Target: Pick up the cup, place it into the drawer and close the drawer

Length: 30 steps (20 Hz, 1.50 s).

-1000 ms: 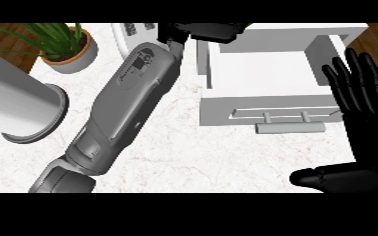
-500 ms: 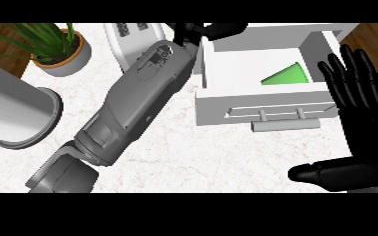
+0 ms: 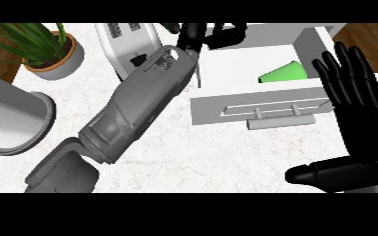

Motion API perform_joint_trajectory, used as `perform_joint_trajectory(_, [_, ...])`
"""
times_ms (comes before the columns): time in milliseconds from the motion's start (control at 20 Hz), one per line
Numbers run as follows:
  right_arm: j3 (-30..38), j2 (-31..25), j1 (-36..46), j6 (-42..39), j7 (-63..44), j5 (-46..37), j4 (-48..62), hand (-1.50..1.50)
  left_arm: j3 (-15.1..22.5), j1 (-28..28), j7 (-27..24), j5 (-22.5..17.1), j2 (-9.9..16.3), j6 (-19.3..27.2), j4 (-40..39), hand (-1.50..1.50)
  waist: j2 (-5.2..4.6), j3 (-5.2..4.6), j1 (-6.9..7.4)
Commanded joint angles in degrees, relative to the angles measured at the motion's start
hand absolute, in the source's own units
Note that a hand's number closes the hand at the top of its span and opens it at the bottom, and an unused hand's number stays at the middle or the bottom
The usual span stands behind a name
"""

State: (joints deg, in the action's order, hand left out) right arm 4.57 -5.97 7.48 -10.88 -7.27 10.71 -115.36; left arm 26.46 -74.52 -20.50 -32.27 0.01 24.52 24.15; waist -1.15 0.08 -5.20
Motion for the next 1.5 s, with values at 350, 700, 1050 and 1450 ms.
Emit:
perform_joint_trajectory(350, [-1.8, 1.3, 2.2, 0.1, 0.5, 0.1, 0.6, -1.5, 8.2, -0.3, 0.9, -3.4, 0.0, 5.4, -0.5, -1.5, -0.48, 0.01, -1.66])
perform_joint_trajectory(700, [-0.7, 1.3, 2.8, -0.3, -2.8, 5.0, -0.7, -1.5, 6.2, -0.8, -3.4, -10.4, 0.0, 3.5, 3.4, -1.5, -0.31, -0.03, -1.42])
perform_joint_trajectory(1050, [3.0, -1.5, -3.2, -3.6, -3.6, 10.5, -4.9, -1.5, 1.7, 1.9, -6.5, -14.2, 0.0, -1.8, 8.3, -1.5, 1.04, -0.07, 3.36])
perform_joint_trajectory(1450, [3.0, -9.3, -5.4, -12.5, -0.2, 4.4, -4.2, 1.5, -2.2, 9.0, -3.3, -14.9, 7.9, -2.1, 18.5, -1.5, 1.62, -0.09, 6.29])
